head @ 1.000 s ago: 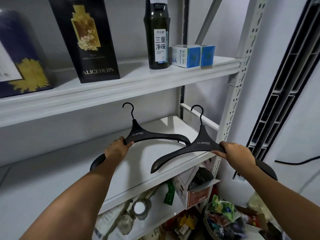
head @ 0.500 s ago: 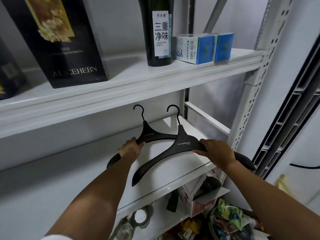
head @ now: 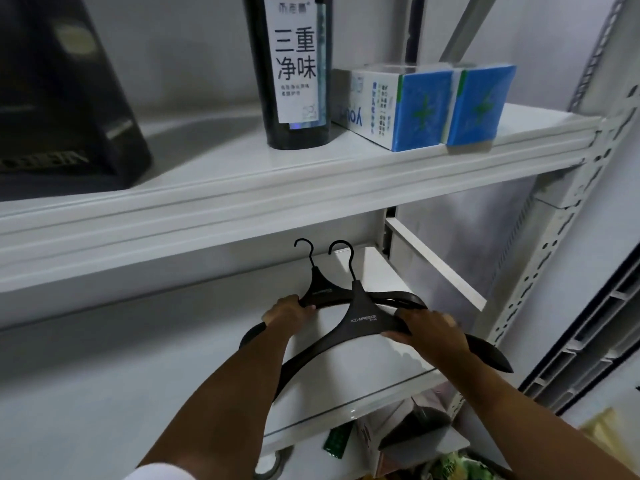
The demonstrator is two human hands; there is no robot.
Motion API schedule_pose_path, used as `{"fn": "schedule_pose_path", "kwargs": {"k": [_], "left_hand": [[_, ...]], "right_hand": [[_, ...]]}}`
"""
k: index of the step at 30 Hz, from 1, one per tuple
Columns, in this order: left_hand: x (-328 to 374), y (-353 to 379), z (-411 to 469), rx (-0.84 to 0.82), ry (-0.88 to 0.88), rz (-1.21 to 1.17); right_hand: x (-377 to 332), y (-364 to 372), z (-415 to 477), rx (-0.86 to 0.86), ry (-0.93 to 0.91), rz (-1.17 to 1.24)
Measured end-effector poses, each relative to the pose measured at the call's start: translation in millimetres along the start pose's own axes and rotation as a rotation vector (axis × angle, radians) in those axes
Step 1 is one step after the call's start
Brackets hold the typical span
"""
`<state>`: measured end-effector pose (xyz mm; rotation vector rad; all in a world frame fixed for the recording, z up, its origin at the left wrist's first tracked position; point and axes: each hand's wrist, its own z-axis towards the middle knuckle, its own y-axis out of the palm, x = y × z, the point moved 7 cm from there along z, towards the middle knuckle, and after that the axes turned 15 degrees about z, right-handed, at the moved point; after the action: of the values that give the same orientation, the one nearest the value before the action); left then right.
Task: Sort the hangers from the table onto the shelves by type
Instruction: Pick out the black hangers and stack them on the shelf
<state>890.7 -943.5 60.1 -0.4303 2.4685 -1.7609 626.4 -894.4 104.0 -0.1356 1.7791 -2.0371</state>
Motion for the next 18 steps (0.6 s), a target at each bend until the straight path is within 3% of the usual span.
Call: {"fn": "schedule_pose_path", "kwargs": {"k": [10, 18], "left_hand": [[18, 3, 37, 0.124, -0.04, 0.18], [17, -4, 53, 0.154, 0.065, 0.293]], "right_hand": [[27, 29, 34, -0.154, -0.007, 0.055], [6, 38, 68, -0.176, -0.047, 0.015]]}}
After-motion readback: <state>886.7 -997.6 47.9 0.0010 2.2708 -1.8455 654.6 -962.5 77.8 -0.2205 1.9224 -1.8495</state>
